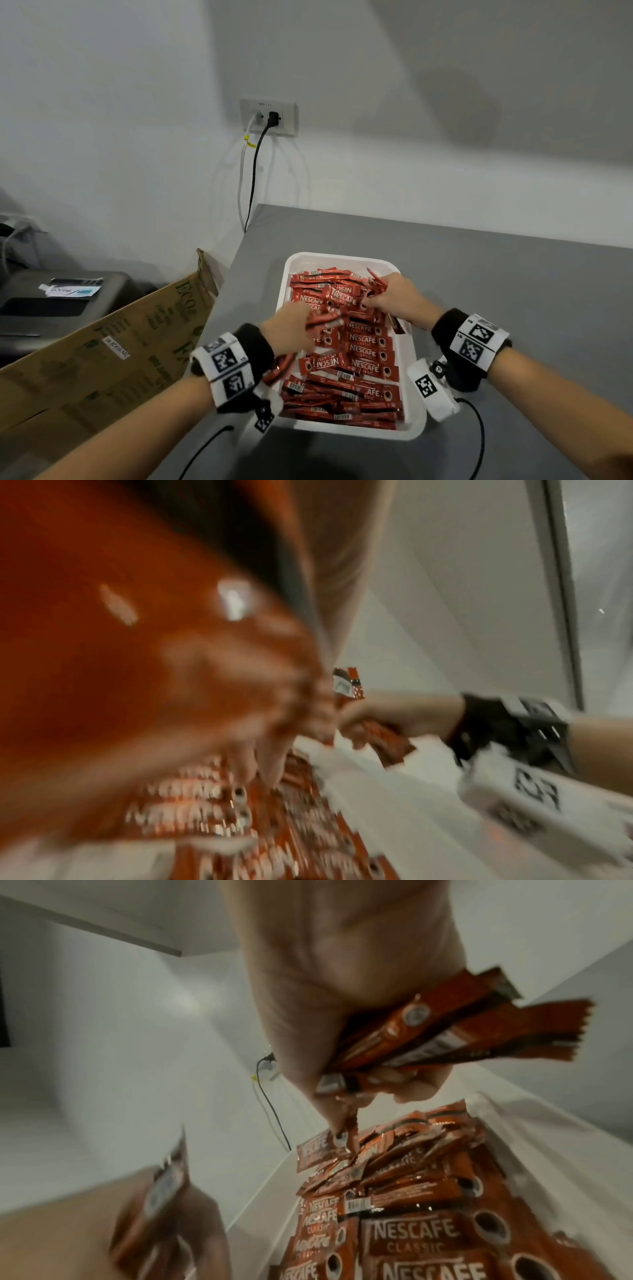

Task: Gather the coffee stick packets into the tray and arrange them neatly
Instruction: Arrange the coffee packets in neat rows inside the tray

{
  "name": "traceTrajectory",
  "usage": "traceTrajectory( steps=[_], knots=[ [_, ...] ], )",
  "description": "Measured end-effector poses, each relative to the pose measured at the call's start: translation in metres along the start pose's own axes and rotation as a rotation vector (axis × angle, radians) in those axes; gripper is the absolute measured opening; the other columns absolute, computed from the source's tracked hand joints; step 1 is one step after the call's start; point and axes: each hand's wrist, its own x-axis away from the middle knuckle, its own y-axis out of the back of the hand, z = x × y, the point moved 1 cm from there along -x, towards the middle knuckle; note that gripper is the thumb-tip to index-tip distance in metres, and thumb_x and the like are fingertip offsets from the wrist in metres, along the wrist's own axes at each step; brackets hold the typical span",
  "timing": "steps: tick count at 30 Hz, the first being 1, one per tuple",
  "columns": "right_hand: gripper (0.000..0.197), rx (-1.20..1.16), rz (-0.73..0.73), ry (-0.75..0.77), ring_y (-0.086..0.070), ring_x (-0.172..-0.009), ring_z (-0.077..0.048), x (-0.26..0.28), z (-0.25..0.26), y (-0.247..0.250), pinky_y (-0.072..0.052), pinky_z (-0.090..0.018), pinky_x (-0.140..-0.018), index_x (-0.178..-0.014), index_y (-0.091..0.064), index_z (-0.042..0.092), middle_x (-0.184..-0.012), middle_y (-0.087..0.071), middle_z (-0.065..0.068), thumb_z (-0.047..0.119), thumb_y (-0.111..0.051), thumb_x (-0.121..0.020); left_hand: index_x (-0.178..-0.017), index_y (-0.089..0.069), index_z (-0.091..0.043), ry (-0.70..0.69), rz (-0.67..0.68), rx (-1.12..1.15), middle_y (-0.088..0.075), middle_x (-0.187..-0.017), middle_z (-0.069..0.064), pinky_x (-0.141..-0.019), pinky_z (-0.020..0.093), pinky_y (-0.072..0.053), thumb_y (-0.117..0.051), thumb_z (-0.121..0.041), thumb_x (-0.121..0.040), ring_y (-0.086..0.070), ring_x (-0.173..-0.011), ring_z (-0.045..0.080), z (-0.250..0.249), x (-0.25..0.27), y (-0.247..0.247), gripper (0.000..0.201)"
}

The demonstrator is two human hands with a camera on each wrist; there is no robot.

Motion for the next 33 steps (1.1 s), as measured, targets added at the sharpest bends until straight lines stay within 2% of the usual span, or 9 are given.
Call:
traceTrajectory(
  steps=[3,5,7,12,19,23,28,31,33],
  knots=[
    [0.024,-0.002,-0.048,-0.008,-0.07,-0.079,-0.027,0.0,0.002,0.003,-0.057,-0.04,-0.076,-0.092,-0.067,-0.003,-0.087,-0.073,-0.013,0.018,-0.071,-0.081,-0.114,-0.052,-0.001,-0.002,0.142,-0.191,-0.058,-0.102,0.004,-0.077,0.021,-0.054,-0.066,-0.009,-0.082,-0.058,-0.086,0.014,-0.013,-0.006,-0.026,0.036],
    [0.021,-0.011,-0.055,-0.023,-0.07,-0.076,-0.022,0.002,0.001,0.004,-0.057,-0.033,-0.071,-0.092,-0.067,0.0,-0.086,-0.073,-0.01,0.019,-0.07,-0.082,-0.118,-0.05,0.0,0.022,0.199,-0.308,-0.058,-0.116,0.01,-0.089,0.029,-0.052,-0.07,-0.012,-0.08,-0.059,-0.102,0.022,-0.018,-0.01,-0.034,0.044],
    [0.019,-0.036,-0.05,-0.036,-0.07,-0.074,-0.017,0.005,-0.003,0.005,-0.056,-0.025,-0.067,-0.093,-0.067,0.004,-0.088,-0.073,-0.008,0.019,-0.07,-0.083,-0.121,-0.048,0.001,0.032,0.237,-0.388,-0.055,-0.122,0.013,-0.093,0.033,-0.051,-0.072,-0.016,-0.079,-0.057,-0.109,0.026,-0.024,-0.014,-0.037,0.051],
    [0.019,-0.07,-0.052,-0.063,-0.07,-0.073,-0.014,0.006,-0.014,0.007,-0.057,-0.025,-0.068,-0.094,-0.067,0.005,-0.087,-0.073,-0.005,0.02,-0.07,-0.082,-0.126,-0.045,0.004,0.029,0.284,-0.491,-0.053,-0.126,0.016,-0.095,0.033,-0.049,-0.071,-0.016,-0.081,-0.056,-0.112,0.029,-0.032,-0.019,-0.036,0.056],
    [0.01,-0.079,-0.096,-0.013,-0.069,-0.07,-0.014,0.007,-0.015,0.015,-0.056,-0.027,-0.068,-0.076,-0.065,0.009,-0.079,-0.072,-0.004,0.017,-0.068,-0.082,-0.132,-0.039,0.004,-0.016,0.347,-0.529,-0.047,-0.131,0.017,-0.096,0.031,-0.045,-0.072,-0.018,-0.08,-0.051,-0.117,0.029,-0.035,-0.02,-0.037,0.065],
    [0.01,-0.072,-0.062,-0.011,-0.068,-0.068,-0.011,0.008,-0.021,0.01,-0.053,-0.02,-0.064,-0.083,-0.066,0.008,-0.081,-0.072,-0.003,0.018,-0.068,-0.083,-0.13,-0.042,0.003,-0.02,0.361,-0.514,-0.049,-0.13,0.017,-0.094,0.031,-0.048,-0.07,-0.012,-0.081,-0.054,-0.114,0.029,-0.032,-0.018,-0.038,0.058],
    [0.018,0.009,0.063,0.023,-0.069,-0.072,-0.017,0.012,-0.032,0.002,-0.054,-0.026,-0.068,-0.08,-0.064,0.002,-0.081,-0.072,-0.005,0.019,-0.067,-0.084,-0.138,-0.037,-0.004,-0.054,0.366,-0.522,-0.047,-0.134,0.015,-0.097,0.034,-0.047,-0.067,-0.008,-0.083,-0.052,-0.118,0.028,-0.031,-0.015,-0.031,0.063],
    [0.016,0.044,0.057,0.038,-0.064,-0.064,-0.01,0.013,-0.033,0.004,-0.05,-0.018,-0.061,-0.074,-0.06,0.007,-0.074,-0.069,-0.001,0.017,-0.065,-0.085,-0.14,-0.036,-0.009,-0.131,0.378,-0.53,-0.045,-0.138,0.01,-0.1,0.034,-0.044,-0.064,-0.008,-0.084,-0.048,-0.123,0.026,-0.031,-0.01,-0.03,0.063],
    [0.015,0.048,0.048,0.036,-0.065,-0.067,-0.015,0.013,-0.034,0.005,-0.051,-0.021,-0.064,-0.077,-0.062,0.003,-0.077,-0.069,-0.005,0.016,-0.065,-0.084,-0.139,-0.04,-0.012,-0.178,0.396,-0.497,-0.047,-0.138,0.008,-0.102,0.034,-0.042,-0.061,-0.007,-0.086,-0.048,-0.123,0.024,-0.033,-0.005,-0.032,0.057]
  ],
)
